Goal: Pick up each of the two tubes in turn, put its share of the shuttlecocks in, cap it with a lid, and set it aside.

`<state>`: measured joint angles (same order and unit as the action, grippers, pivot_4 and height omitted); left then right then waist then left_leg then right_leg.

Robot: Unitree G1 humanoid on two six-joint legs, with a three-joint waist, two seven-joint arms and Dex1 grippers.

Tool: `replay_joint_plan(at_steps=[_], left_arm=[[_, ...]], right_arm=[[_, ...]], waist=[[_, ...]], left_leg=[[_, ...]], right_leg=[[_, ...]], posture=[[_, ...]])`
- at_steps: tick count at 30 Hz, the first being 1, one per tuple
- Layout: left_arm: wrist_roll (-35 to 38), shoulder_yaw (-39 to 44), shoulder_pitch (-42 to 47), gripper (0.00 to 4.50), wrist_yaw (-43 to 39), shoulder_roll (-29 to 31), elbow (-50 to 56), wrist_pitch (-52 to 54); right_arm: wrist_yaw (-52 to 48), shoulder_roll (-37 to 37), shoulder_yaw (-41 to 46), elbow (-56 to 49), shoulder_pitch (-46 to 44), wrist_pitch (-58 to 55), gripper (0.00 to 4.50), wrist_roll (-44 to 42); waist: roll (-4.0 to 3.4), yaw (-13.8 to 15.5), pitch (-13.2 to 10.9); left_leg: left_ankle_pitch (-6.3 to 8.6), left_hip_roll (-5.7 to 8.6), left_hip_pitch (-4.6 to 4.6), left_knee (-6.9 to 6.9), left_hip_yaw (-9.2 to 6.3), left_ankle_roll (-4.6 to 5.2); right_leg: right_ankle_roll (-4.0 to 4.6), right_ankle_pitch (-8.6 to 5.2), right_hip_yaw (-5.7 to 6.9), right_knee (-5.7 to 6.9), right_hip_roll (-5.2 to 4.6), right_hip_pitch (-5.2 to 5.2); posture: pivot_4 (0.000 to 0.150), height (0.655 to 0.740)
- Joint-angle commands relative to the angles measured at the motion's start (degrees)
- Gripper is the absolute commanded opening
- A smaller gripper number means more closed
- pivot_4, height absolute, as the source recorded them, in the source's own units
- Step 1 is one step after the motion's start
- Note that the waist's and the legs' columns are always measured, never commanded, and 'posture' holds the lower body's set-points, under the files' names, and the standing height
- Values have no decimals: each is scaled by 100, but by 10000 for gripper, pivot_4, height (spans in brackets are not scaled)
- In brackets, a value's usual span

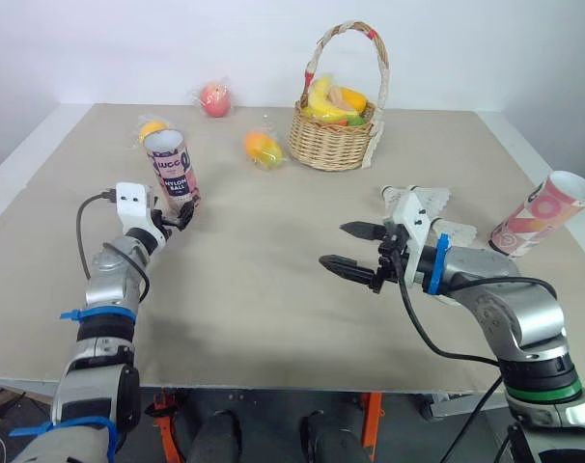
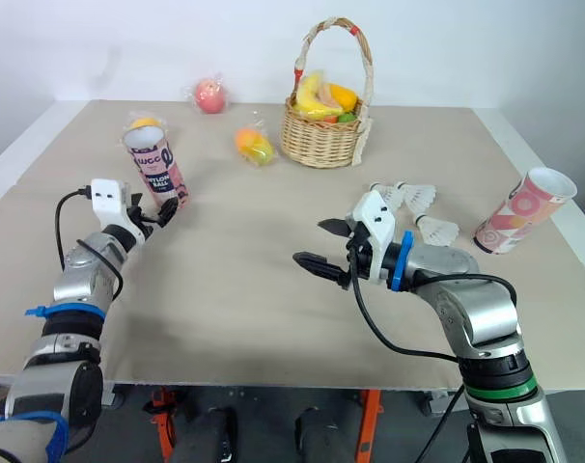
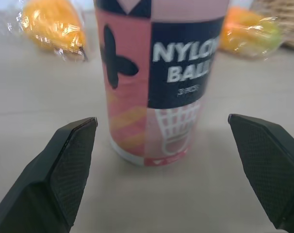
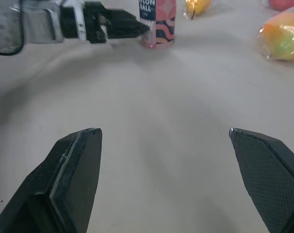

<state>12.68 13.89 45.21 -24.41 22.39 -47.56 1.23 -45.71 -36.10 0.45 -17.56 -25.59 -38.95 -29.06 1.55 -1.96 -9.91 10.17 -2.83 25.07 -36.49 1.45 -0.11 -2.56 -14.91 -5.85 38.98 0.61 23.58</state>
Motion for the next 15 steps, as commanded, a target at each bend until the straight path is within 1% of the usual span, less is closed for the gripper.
replay_joint_plan(at_steps=[1, 6, 9, 15], left_arm=[[-143, -35, 370, 45000, -216, 181, -662, -427], [-324, -131, 789, 45000, -399, 262, -1449, -794], [-427, -152, 1082, 45000, -348, 276, -1869, -918], [-593, -184, 1494, 45000, -135, 234, -2367, -1053]], right_arm=[[143, -59, 265, -399, -44, -46, 44699, -127], [343, -106, 521, -819, 190, -235, 44699, -298], [468, -116, 607, -1011, 331, -333, 44699, -372], [585, -170, 697, -1121, 457, -402, 44699, -445]], waist=[[0, -17, 0], [3, -5, -2], [19, -2, -11], [21, -2, -12]], left_leg=[[0, 0, 0, 1, 1, 0], [1, 2, 7, 5, 0, -2], [2, 3, 11, 4, 0, -2], [1, 3, 12, 2, 1, -2]], right_leg=[[0, 0, -2, 0, 0, 2], [5, 0, 0, 0, -2, 6], [5, 0, 0, 0, -3, 9], [2, 0, 0, 0, -3, 9]], posture=[[1500, 7393], [1500, 7393], [1500, 7393], [1500, 7393]])
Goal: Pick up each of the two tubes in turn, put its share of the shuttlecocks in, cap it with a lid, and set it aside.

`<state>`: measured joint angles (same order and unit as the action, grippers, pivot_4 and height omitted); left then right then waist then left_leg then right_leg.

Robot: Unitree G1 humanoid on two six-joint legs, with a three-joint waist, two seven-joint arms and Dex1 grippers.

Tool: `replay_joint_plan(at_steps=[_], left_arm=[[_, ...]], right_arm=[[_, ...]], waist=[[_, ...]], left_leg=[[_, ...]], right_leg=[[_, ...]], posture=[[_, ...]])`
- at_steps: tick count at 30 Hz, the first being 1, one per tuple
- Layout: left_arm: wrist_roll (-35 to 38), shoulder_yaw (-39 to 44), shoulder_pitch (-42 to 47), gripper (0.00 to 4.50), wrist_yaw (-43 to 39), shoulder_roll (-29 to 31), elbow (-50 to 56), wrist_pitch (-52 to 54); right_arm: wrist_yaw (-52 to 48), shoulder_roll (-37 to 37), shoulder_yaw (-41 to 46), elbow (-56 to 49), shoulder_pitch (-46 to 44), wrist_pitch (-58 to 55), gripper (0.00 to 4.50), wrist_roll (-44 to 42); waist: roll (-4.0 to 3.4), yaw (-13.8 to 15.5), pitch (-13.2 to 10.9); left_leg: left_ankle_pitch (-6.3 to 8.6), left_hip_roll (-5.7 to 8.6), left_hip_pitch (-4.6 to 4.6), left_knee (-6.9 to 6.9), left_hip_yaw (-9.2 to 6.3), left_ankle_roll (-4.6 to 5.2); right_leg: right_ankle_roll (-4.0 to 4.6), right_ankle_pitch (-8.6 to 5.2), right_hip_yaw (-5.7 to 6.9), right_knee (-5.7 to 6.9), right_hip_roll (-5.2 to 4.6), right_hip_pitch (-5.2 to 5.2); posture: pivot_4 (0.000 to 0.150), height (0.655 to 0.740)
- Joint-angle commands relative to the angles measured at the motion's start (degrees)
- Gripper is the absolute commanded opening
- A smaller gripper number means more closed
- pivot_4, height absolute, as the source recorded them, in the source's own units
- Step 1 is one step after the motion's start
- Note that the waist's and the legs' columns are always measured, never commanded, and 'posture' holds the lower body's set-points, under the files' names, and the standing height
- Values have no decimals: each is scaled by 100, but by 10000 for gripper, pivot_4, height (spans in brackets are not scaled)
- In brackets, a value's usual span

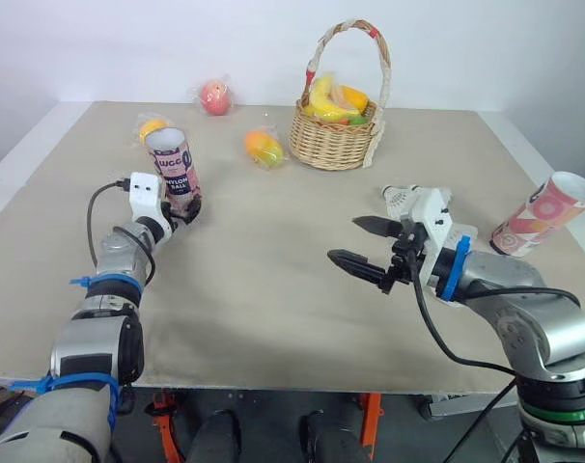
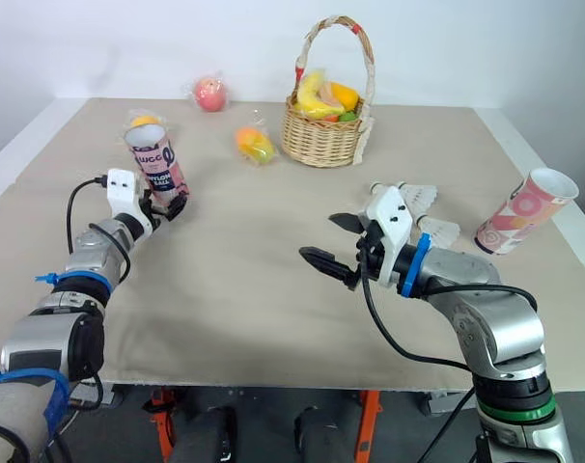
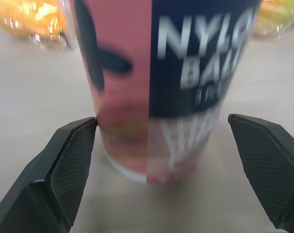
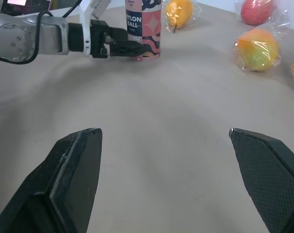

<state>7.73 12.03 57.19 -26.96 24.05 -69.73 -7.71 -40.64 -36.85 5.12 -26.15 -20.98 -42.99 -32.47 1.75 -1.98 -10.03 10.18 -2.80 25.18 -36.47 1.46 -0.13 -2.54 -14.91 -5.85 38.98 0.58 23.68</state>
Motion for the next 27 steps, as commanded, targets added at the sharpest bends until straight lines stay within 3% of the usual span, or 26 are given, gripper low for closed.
replay_joint_plan(at_steps=[1, 12, 16, 27], left_arm=[[-114, 6, 333, 45000, 133, 62, -190, -169], [-148, 109, 507, 45000, 447, 12, -442, -286], [-162, 87, 527, 28562, 447, -10, -451, -261], [-143, 20, 477, 28562, -61, 165, -139, -565]], right_arm=[[86, -101, 233, -266, 4, 0, 44699, -111], [157, -165, 181, -195, -8, -38, 44699, -142], [139, -195, 165, -171, -33, -57, 45000, -146], [93, -307, 189, -146, 9, -57, 45000, -148]], waist=[[1, 0, 0], [2, 0, -1], [2, 0, -1], [2, 0, -1]], left_leg=[[0, 0, 0, 0, 0, 0], [0, 0, 1, 0, 0, 0], [0, 0, 1, 0, 0, 0], [0, 1, 1, 0, 0, 0]], right_leg=[[0, 0, 0, 0, 0, 0], [0, 0, 0, 1, 0, 1], [1, 0, 0, 1, 0, 1], [2, 1, 0, 1, 0, 1]], posture=[[1500, 7393], [1500, 7393], [1500, 7393], [1500, 7393]])
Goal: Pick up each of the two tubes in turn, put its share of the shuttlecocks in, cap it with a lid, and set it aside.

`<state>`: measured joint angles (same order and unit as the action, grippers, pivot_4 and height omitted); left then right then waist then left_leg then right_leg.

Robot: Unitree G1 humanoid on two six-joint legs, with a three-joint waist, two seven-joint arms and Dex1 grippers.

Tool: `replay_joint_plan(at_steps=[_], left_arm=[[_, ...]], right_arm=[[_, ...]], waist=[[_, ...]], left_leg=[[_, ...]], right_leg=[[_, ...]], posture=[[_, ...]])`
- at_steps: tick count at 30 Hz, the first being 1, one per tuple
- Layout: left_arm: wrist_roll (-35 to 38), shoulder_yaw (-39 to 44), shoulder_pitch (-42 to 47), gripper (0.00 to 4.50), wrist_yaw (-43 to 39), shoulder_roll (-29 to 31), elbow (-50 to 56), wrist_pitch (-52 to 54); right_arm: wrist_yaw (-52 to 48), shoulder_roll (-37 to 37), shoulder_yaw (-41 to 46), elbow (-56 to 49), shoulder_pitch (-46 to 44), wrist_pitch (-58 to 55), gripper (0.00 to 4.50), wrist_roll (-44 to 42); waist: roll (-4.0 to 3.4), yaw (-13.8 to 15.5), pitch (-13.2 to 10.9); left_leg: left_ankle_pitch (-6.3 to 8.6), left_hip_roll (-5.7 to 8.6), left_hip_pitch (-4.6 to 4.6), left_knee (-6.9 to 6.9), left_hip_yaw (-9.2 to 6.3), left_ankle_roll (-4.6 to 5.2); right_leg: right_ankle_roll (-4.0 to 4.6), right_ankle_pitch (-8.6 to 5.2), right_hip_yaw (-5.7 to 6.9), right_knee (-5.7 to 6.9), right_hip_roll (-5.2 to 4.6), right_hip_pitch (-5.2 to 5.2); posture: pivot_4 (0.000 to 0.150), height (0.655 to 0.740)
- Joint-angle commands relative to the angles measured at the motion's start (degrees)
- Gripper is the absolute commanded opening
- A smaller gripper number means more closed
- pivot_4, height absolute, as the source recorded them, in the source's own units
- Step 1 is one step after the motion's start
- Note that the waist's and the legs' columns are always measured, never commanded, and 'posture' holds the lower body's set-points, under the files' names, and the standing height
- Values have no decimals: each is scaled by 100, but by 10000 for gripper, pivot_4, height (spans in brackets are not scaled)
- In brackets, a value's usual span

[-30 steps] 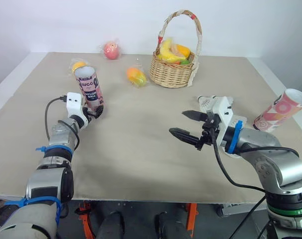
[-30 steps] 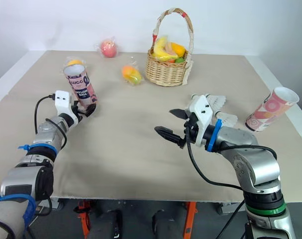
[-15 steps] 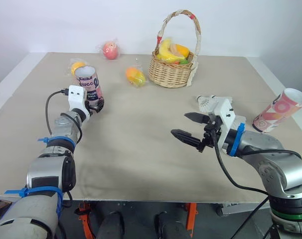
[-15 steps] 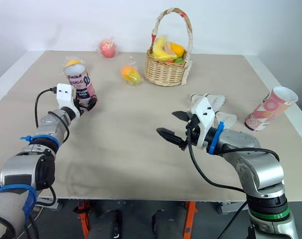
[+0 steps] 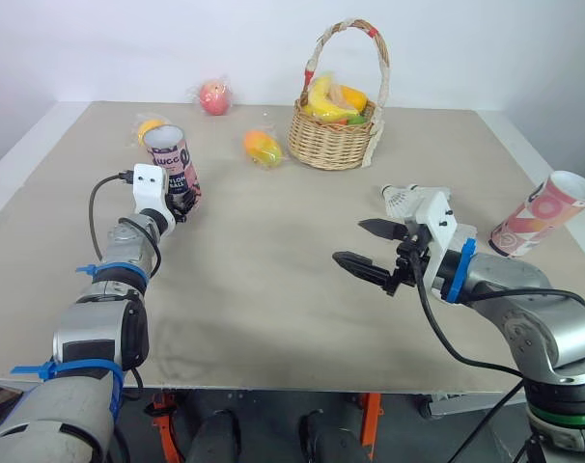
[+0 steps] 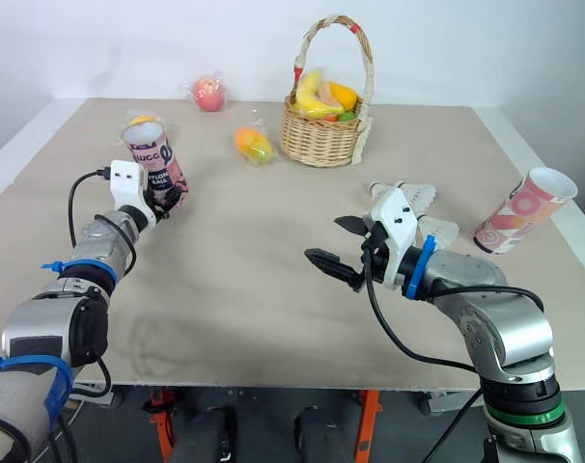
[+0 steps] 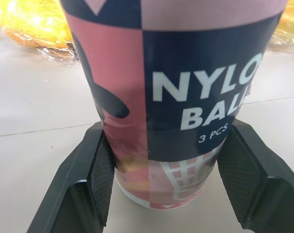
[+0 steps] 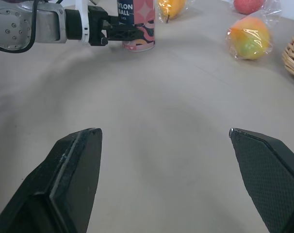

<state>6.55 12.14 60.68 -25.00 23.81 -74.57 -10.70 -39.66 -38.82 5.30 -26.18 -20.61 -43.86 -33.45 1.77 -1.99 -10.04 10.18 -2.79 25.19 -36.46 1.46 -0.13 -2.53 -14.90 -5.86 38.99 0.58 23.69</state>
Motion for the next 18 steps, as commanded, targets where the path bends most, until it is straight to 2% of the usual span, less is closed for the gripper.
replay_joint_plan(at_steps=[1, 4, 6, 13, 18], left_arm=[[-19, -41, 160, 28562, -538, 239, 486, -318], [17, -203, 188, 28562, -1418, 352, 932, -317], [53, -450, 97, 28562, -2378, 516, 1527, -189], [528, -1322, -892, 28562, -5221, 1290, 4237, 1042], [627, -1724, -1397, 28562, -6071, 1778, 5436, 1695]], right_arm=[[4, -144, 221, -107, -14, 37, 45000, -31], [61, -232, 357, 13, 20, 56, 45000, 24], [146, -290, 476, 94, 86, 19, 45000, 65], [516, -254, 577, 196, 322, 37, 45000, 277], [1104, 76, 210, 651, 60, 243, 45000, 884]], waist=[[1, 0, 0], [2, -1, -1], [2, -2, -1], [-5, -71, 2], [-3, -82, 0]], left_leg=[[0, 0, 0, 0, 0, 0], [0, 0, 3, 0, 0, 0], [0, 1, 4, 1, 1, 0], [1, -1, 4, 5, 6, -2], [-1, -17, 8, 0, 5, 2]], right_leg=[[0, 0, 0, 0, 0, 1], [1, 0, 0, 0, 0, 2], [5, 3, 0, 0, -1, 3], [22, 1, -7, 7, -2, 9], [19, -3, -5, 15, 12, 20]], posture=[[1500, 7393], [1500, 7393], [1500, 7393], [1500, 7393], [1500, 7393]])
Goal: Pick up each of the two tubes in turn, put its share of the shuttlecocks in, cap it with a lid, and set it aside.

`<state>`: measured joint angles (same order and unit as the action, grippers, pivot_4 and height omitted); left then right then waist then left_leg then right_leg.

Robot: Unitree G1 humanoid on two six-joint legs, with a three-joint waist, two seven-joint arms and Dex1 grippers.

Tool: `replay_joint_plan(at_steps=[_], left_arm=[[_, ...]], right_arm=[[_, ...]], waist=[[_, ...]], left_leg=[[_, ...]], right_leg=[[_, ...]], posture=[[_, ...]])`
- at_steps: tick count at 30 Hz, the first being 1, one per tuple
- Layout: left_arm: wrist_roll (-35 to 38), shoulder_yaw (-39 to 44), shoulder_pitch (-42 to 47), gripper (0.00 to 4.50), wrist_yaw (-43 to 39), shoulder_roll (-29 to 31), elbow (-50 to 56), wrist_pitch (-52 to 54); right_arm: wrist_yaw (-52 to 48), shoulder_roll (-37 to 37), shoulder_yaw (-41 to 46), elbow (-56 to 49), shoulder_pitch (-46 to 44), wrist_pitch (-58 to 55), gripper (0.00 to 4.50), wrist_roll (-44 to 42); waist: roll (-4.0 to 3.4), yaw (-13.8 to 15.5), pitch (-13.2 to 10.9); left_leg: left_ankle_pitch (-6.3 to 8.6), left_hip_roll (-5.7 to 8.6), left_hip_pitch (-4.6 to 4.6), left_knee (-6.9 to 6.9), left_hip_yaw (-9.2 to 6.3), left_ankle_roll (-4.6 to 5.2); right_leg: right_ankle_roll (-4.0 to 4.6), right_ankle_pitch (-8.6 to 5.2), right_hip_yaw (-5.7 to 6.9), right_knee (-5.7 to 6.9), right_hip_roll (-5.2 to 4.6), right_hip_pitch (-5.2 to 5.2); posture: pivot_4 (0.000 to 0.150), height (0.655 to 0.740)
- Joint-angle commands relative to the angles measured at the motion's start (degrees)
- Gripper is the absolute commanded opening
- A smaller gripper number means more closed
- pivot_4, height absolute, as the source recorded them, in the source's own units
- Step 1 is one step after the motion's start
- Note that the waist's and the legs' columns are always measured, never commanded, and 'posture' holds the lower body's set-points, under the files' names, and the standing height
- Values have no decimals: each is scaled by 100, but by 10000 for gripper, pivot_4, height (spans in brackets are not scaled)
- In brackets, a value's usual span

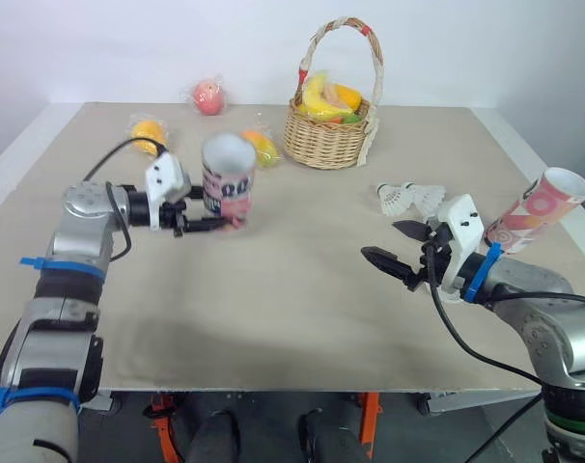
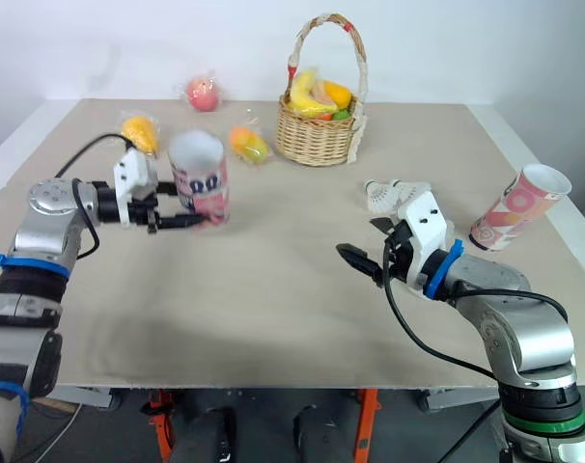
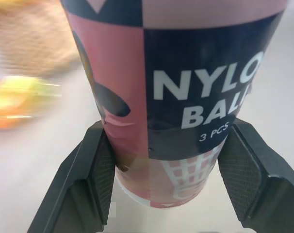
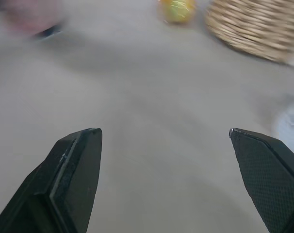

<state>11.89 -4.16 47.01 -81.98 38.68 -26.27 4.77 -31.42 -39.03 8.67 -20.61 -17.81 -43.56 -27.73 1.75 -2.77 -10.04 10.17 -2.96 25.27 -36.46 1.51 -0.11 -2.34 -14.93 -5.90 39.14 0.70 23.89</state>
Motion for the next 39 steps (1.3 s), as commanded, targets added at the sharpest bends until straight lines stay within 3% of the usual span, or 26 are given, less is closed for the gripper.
replay_joint_plan(at_steps=[1, 10, 18, 24, 28, 30, 31, 32, 33, 34, 38, 39], left_arm=[[28, -169, -78, 28562, -430, 347, 690, 131], [-119, -625, -142, 28562, -795, 479, 957, 295], [-415, -970, 70, 28562, -1000, 465, 765, 84], [-634, -1124, 106, 28562, -1011, 470, 686, -106], [-710, -1175, 114, 28131, -1013, 479, 697, -157], [-747, -1187, 114, 28131, -1018, 489, 712, -176], [-765, -1197, 109, 28131, -1024, 498, 729, -182], [-777, -1204, 102, 28131, -1030, 507, 737, -194], [-773, -1204, 93, 28131, -1035, 511, 755, -184], [-757, -1202, 84, 28131, -1042, 507, 773, -166], [-718, -1211, 67, 28131, -1051, 478, 759, -144], [-719, -1224, 66, 28131, -1051, 449, 718, -163]], right_arm=[[292, 114, -204, 165, -259, 224, 45000, 405], [899, 699, -868, 1897, -1231, 797, 45000, 1522], [1627, 1338, -821, 4938, -2922, 1726, 45000, 2199], [1561, 1605, -770, 6736, -3774, 2484, 45000, 2336], [1500, 1717, -728, 7428, -4073, 2858, 32830, 2394], [1484, 1738, -724, 7604, -4130, 3009, 20632, 2424], [1490, 1744, -706, 7660, -4146, 3033, 18291, 2419], [1494, 1745, -699, 7688, -4149, 3060, 12901, 2425], [1484, 1740, -687, 7654, -4127, 3080, 11619, 2421], [1440, 1734, -659, 7561, -4089, 3089, 6777, 2386], [1043, 1729, -653, 6898, -3845, 3136, 5098, 2256], [760, 1699, -710, 6323, -3637, 3073, 5098, 2167]], waist=[[-2, -4, 0], [-3, 0, 0], [-6, -8, -2], [-6, -8, -2], [-7, -12, -2], [-7, -12, -2], [-7, -12, -2], [-7, -13, -2], [-7, -13, -2], [-7, -13, -1], [-8, -13, -1], [-8, -12, -1]], left_leg=[[-3, -2, -1, -1, 1, 3], [-10, 0, -2, -9, 8, 16], [-10, 1, 11, 0, 13, 17], [-8, 5, 25, 10, 12, 19], [-8, 6, 25, 10, 12, 20], [-8, 5, 25, 7, 11, 19], [-8, 5, 25, 7, 11, 19], [-8, 5, 25, 7, 11, 19], [-8, 5, 25, 6, 11, 19], [-9, 5, 25, 6, 11, 19], [-9, 5, 24, 4, 10, 18], [-9, 5, 24, 4, 10, 18]], right_leg=[[-5, -2, 0, 1, 2, 2], [-19, 5, -5, 2, 0, 2], [20, 20, -12, 4, 1, 19], [22, 19, -11, 2, -3, 33], [22, 20, -13, 3, -3, 34], [22, 21, -11, 4, -2, 33], [22, 21, -11, 4, -2, 33], [22, 22, -11, 5, -2, 33], [22, 22, -12, 5, -2, 33], [22, 22, -12, 6, -2, 32], [23, 23, -12, 9, -1, 32], [23, 23, -11, 9, -1, 32]], posture=[[1500, 7393], [1500, 7393], [1500, 7393], [1500, 7393], [1500, 7393], [1500, 7393], [1500, 7393], [1500, 7393], [1500, 7393], [1500, 7393], [1500, 7393], [1500, 7393]])
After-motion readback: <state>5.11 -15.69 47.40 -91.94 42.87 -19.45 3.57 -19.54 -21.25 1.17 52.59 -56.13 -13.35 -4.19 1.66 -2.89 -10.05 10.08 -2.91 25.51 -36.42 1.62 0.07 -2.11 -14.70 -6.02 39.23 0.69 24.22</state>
